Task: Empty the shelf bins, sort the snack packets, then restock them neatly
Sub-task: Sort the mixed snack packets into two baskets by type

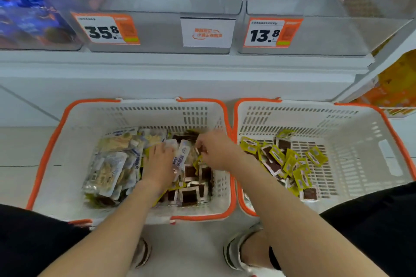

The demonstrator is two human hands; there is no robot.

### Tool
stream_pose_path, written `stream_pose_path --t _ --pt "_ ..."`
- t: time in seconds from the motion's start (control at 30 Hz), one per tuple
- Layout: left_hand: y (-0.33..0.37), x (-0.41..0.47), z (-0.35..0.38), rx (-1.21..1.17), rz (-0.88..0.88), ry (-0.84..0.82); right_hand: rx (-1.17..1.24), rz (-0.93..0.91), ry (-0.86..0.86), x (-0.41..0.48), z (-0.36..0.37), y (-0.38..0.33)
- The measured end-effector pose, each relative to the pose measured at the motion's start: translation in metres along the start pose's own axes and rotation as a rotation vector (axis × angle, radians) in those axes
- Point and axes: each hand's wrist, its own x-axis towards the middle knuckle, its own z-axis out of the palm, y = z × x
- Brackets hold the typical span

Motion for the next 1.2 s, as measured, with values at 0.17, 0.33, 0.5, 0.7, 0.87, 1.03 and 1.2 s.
stream_pose_path --t 0.17,0.33,0.5,0.7,0.87,1.03,1.2 --pt "-0.030 0.007 0.016 0.071 -0.078 -0.182 -0.095 0.220 -0.044 0.024 0.034 -0.007" --pt "-0.027 0.001 0.025 0.131 0.054 -0.057 0.027 0.384 -0.307 0.047 0.078 0.004" --pt "-0.030 -0.004 0.031 0.106 0.229 -0.047 -0.437 0.230 -0.330 0.051 0.130 0.017" --pt "-0.036 -0.004 0.032 0.025 0.260 0.044 -0.450 0.260 -0.213 0.043 0.148 0.004" --pt "-0.039 -0.005 0.031 0.142 0.400 -0.130 -0.236 0.309 -0.151 0.040 0.142 0.011" --pt "-0.042 0.009 0.026 0.291 0.196 -0.133 -0.247 0.325 -0.202 0.036 0.152 0.016" --pt "-0.045 0.017 0.006 0.212 0.158 -0.107 -0.357 0.264 -0.244 0.035 0.146 0.013"
